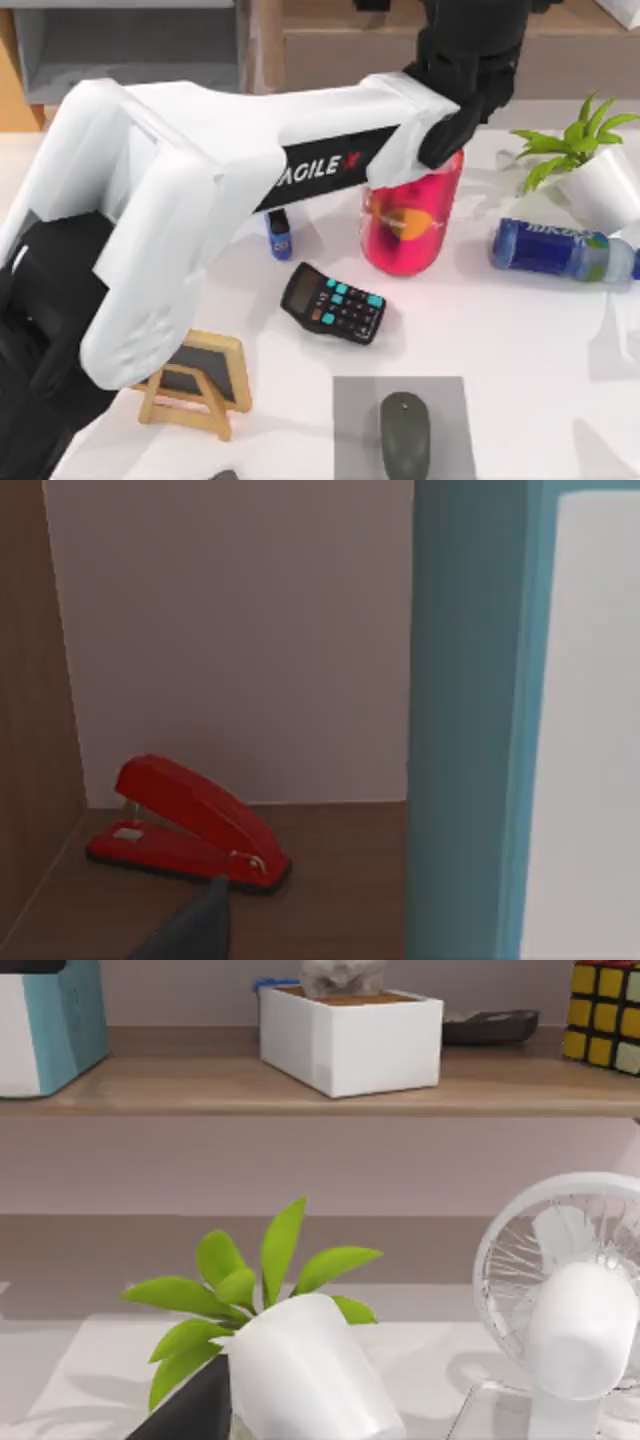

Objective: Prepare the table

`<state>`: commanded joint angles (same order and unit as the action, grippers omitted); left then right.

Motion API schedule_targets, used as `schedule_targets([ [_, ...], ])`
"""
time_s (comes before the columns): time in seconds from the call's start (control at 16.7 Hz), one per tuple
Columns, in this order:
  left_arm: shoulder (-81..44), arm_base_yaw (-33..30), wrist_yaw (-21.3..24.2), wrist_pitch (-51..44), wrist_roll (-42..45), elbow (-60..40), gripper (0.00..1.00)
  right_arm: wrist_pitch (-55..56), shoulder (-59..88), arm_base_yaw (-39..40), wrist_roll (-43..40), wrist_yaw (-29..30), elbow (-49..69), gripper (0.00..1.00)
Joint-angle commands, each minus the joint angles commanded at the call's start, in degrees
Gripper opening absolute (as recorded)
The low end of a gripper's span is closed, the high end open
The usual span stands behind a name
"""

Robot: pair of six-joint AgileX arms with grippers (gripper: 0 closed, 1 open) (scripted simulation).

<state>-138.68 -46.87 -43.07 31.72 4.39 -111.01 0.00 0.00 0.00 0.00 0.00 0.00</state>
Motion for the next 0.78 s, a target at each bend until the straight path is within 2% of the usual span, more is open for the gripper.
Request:
schedule_targets([
  [0.24,-4.3,-1.0,-2.1,-3.5,-3.7,-5.2,1.00,0.0,0.0,0.0,0.0,0.0,0.0,1.00],
  [0.6,-4.1,-0.8,-2.0,-3.6,-3.6,-5.2,1.00,0.0,0.0,0.0,0.0,0.0,0.0,1.00],
  [0.78,-5.4,-1.9,-3.1,-5.4,-3.7,-8.3,1.00,0.0,0.0,0.0,0.0,0.0,0.0,1.00],
])
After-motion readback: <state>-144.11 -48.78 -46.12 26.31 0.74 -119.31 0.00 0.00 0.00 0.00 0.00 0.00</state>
